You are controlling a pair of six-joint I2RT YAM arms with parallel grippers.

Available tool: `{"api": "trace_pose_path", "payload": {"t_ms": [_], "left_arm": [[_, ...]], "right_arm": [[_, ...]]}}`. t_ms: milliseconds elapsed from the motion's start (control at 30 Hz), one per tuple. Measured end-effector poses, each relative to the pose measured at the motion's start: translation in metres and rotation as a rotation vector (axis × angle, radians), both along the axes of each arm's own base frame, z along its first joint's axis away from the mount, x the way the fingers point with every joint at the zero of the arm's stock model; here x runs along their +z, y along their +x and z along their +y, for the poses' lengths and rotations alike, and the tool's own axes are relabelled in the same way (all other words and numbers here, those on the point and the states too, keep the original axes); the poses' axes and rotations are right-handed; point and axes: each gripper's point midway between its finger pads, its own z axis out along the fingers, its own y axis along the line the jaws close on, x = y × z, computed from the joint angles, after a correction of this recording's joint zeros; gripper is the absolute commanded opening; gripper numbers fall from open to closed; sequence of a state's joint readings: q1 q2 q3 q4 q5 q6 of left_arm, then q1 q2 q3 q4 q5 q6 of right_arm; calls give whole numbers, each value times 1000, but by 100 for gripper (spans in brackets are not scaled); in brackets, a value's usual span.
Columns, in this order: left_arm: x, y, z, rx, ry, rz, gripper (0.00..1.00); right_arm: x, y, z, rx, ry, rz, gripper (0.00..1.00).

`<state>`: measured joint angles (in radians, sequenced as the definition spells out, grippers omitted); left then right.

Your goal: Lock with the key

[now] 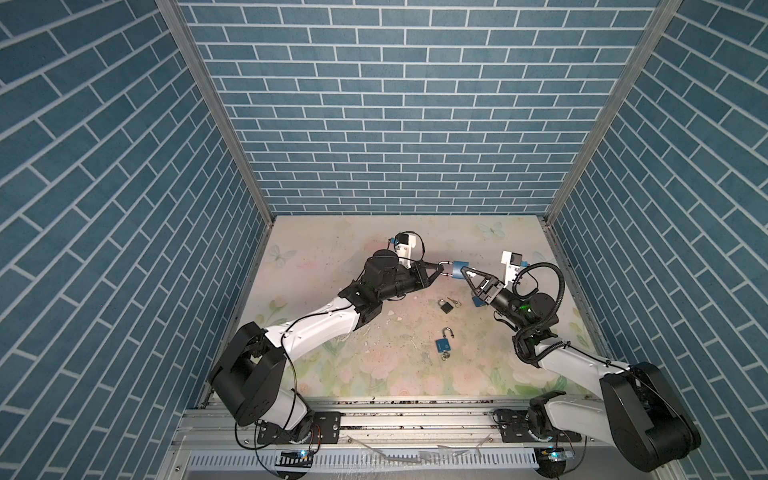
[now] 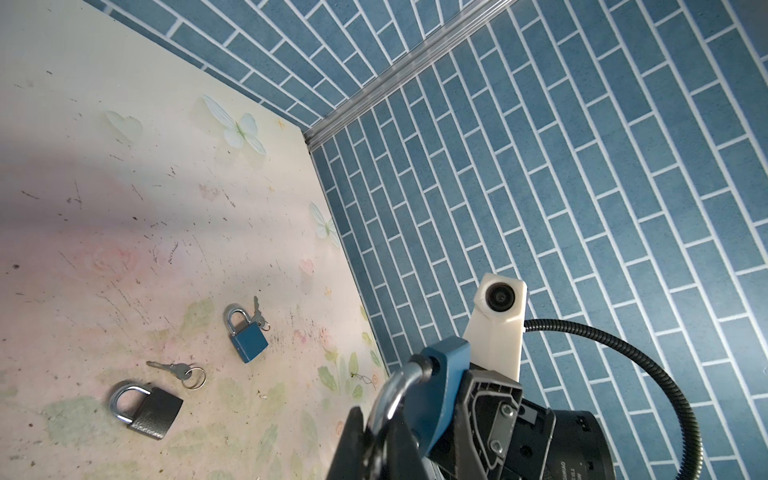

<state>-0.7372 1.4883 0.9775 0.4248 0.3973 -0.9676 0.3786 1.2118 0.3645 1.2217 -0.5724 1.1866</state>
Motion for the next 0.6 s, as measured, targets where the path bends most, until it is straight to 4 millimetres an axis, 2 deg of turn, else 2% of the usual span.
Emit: {"api": "trace_pose_path", "payload": {"t_ms": [333,600], "left_arm": [[7,1,3,4,-16,-61,0],[0,5,1,8,-8,-51,0]], "right_arm": [[6,7,5,20,5,26,0],[4,16,8,35,-11,45,0]]}}
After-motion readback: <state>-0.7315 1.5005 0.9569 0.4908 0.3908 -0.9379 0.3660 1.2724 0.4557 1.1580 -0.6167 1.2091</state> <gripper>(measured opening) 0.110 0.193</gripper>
